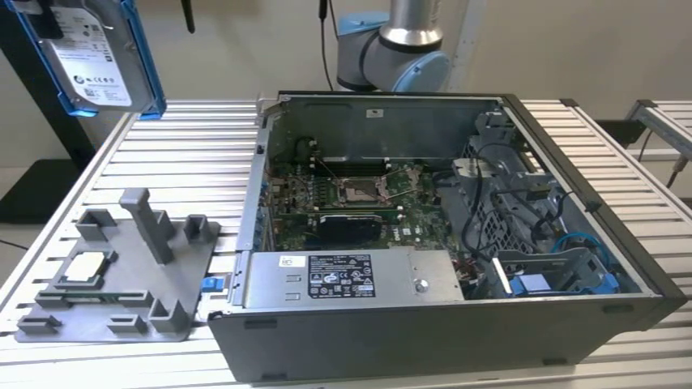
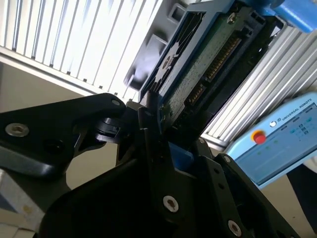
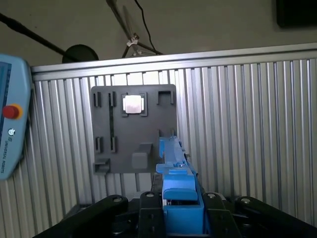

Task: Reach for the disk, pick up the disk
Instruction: 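Pick up the disk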

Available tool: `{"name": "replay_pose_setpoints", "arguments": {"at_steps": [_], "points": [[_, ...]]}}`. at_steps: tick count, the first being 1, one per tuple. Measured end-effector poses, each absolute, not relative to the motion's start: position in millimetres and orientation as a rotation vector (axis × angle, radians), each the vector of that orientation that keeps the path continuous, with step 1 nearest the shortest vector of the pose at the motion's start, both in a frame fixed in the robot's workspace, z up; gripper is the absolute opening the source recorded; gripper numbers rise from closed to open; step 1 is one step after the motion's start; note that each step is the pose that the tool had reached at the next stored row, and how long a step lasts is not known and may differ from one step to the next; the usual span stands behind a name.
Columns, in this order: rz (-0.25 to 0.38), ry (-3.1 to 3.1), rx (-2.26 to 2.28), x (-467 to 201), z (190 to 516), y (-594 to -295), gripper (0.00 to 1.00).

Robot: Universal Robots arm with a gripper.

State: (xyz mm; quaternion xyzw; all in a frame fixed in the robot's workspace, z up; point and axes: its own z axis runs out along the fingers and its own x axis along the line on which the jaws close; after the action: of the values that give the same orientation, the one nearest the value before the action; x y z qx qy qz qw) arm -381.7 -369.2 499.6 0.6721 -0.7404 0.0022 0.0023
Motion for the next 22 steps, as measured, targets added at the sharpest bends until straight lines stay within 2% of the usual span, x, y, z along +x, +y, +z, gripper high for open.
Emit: {"name": "replay_pose_setpoints", "arguments": {"at_steps": [22], "points": [[0.007, -2.323, 2.109, -355, 500, -369, 0.0]]}}
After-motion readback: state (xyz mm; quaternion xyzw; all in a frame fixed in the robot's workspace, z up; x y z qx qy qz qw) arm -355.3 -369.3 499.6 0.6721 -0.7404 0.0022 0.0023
